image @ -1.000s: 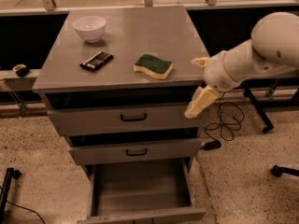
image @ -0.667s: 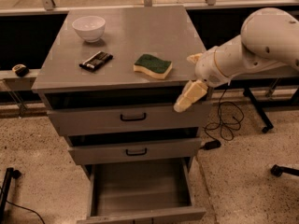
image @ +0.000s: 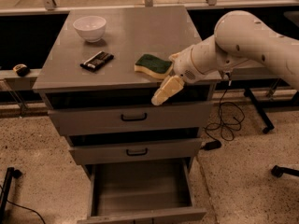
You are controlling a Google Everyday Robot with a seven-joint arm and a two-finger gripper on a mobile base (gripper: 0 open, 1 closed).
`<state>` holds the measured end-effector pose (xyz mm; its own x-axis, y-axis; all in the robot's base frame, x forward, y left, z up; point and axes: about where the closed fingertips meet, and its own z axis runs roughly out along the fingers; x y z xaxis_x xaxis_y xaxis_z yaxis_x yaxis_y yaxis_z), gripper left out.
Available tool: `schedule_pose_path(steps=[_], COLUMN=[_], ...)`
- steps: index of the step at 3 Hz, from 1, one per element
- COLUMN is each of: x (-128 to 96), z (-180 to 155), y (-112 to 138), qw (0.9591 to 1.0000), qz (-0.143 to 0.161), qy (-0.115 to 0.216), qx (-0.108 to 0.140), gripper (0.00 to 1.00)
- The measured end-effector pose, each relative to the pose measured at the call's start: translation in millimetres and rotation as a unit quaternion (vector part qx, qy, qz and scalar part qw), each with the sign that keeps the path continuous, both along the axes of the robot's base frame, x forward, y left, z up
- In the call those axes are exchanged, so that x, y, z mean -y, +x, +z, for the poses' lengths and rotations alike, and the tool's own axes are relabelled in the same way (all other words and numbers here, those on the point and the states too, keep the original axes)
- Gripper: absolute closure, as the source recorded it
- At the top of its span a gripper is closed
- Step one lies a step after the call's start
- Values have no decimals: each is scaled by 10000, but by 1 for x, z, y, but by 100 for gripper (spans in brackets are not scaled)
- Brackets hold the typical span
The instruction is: Place sponge into bottom drawer
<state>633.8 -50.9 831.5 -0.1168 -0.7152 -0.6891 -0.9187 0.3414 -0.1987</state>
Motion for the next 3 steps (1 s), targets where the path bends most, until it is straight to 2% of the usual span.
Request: schedule_pose_path(steps=[1,2,3], x=[-30,-30,-38], z=[-3,-3,7], y=[9,9,21], qw=[9992,9992,9992], qz=[222,222,257], qy=[337,337,307], qx=[17,17,26], gripper=[0,0,0])
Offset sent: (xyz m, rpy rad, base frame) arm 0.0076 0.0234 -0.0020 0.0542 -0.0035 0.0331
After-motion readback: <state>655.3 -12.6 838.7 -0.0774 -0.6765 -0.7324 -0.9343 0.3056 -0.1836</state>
